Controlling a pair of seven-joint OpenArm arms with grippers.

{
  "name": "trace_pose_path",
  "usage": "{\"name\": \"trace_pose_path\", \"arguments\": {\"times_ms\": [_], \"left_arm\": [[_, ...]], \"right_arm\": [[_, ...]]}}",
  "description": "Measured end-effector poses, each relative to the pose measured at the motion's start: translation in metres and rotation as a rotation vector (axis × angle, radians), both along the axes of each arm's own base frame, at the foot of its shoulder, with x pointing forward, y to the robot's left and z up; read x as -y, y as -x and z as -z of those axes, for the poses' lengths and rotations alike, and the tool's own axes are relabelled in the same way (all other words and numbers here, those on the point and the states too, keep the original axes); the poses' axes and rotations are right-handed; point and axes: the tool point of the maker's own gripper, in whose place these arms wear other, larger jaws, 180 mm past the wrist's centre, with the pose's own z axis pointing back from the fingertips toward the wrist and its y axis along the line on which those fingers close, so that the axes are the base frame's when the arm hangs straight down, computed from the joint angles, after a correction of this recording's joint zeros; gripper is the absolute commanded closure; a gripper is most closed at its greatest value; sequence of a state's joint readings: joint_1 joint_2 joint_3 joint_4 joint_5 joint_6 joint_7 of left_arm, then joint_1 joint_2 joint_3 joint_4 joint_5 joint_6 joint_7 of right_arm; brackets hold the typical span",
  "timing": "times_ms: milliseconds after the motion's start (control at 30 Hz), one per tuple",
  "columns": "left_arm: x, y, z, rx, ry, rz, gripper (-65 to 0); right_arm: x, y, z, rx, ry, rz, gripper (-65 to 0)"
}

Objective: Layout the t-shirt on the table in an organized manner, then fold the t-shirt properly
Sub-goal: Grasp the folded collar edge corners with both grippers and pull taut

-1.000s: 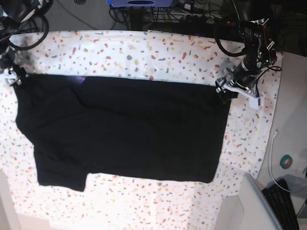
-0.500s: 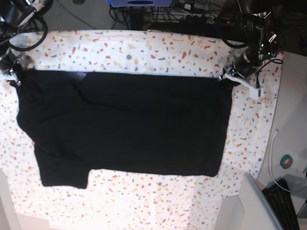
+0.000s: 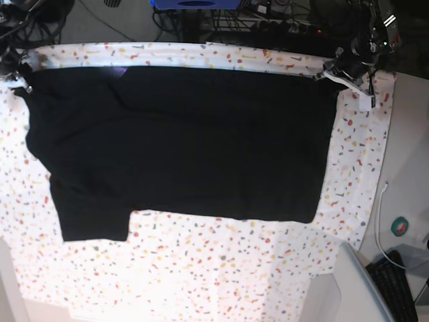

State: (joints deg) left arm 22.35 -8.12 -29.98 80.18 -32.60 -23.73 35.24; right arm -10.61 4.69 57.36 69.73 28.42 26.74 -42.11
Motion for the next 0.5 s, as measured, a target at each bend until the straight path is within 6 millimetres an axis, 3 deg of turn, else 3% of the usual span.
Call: {"name": "trace_pose_path", "arguments": {"times_ms": [233, 333, 400, 500], "left_arm": [[0.0, 0.002, 0.002, -0.01, 0.002, -0.003, 0.0], [-0.002, -0.001, 0.001, -0.002, -0.002, -0.004, 0.0], [-0.003, 0.0, 0.001, -0.003, -0.004, -0.008, -11.4], [-0.016, 0.0, -0.006, 0.013, -0.021, -0.049, -29.8]], "right_arm": [[-0.002, 0.009, -0.005, -0.038, 0.002, -0.021, -0.3], [-0.002, 0.01, -0.011, -0.039, 0.018, -0.033, -20.6], [-0.004, 0.01, -0.016, -0.032, 0.036, -0.027, -30.2], [-0.003, 0.013, -0.033, 0.001, 0.08, -0.018, -31.2]]}}
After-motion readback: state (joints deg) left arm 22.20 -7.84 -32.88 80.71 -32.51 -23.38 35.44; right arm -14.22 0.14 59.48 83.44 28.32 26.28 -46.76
